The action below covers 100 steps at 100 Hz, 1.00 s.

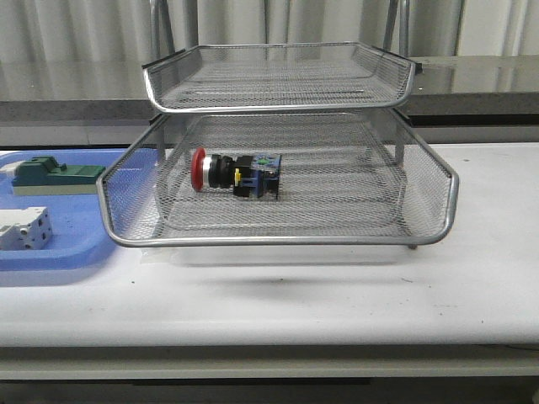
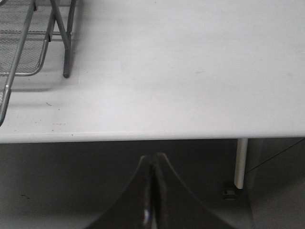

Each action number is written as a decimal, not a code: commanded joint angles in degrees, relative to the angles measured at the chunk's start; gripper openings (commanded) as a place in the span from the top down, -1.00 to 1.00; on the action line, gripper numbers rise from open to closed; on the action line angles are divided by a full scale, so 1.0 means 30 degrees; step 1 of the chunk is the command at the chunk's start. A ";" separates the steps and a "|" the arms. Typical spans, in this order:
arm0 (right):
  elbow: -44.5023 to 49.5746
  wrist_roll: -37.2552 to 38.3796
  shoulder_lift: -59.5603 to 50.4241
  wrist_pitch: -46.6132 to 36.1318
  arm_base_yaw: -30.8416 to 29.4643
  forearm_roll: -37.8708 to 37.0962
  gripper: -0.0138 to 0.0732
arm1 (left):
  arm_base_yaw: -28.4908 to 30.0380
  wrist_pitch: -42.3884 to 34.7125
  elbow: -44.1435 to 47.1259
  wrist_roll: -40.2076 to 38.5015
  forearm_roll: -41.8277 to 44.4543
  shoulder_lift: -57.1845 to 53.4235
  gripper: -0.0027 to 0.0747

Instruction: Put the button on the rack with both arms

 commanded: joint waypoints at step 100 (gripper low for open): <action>-0.0612 -0.0021 0.0077 -0.1152 0.0015 -0.0481 0.84 | 0.0770 -1.7103 1.9910 -0.0176 -0.6834 -1.9800 -0.34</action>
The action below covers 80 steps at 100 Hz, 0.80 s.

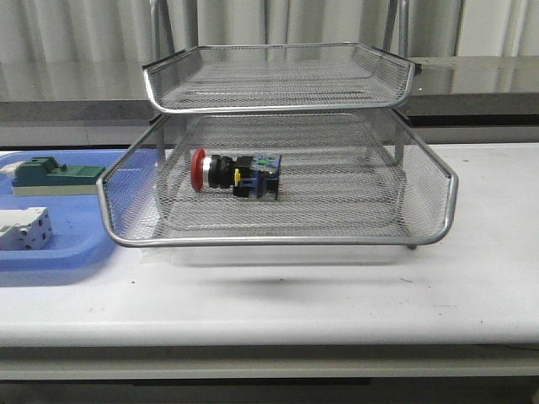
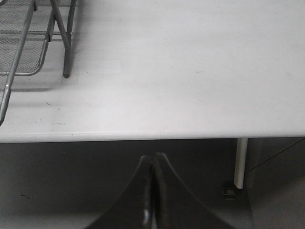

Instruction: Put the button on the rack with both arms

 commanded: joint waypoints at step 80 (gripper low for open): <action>-0.0612 -0.0021 0.0077 -0.1152 0.0015 -0.0481 0.84 | 0.0074 -0.4851 0.0877 -0.0176 -0.0971 -0.0888 0.85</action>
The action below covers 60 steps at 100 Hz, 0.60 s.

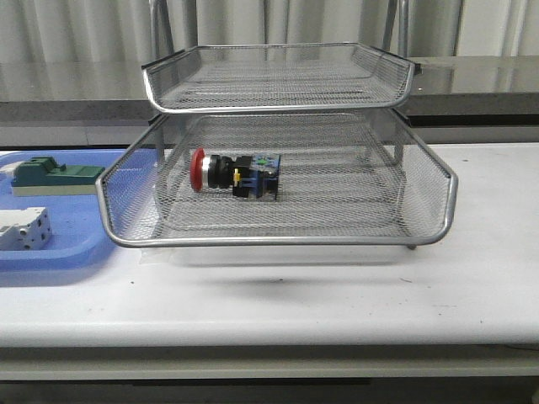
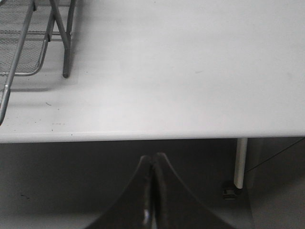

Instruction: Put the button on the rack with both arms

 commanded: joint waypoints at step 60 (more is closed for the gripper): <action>-0.0612 -0.0021 0.0505 -0.2278 0.0015 0.1974 0.84 | 0.0074 -0.1343 -0.0549 -0.0176 -0.0234 0.0110 0.98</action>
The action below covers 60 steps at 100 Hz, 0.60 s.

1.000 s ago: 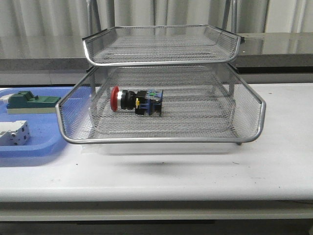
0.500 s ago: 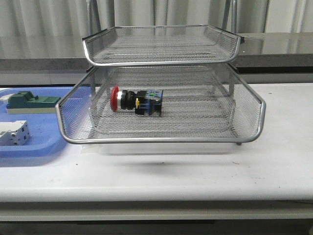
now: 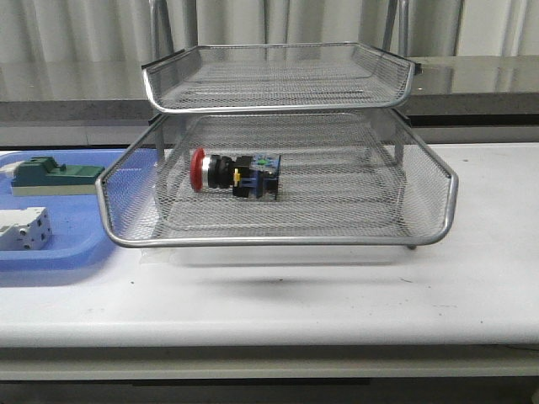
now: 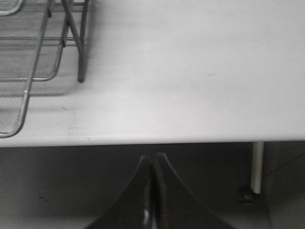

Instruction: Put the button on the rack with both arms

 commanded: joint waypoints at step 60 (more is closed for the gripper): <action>-0.0612 -0.5051 0.9668 -0.2705 0.0098 0.9965 0.84 | 0.0074 -0.1345 -0.0549 -0.0176 -0.0234 0.0110 0.98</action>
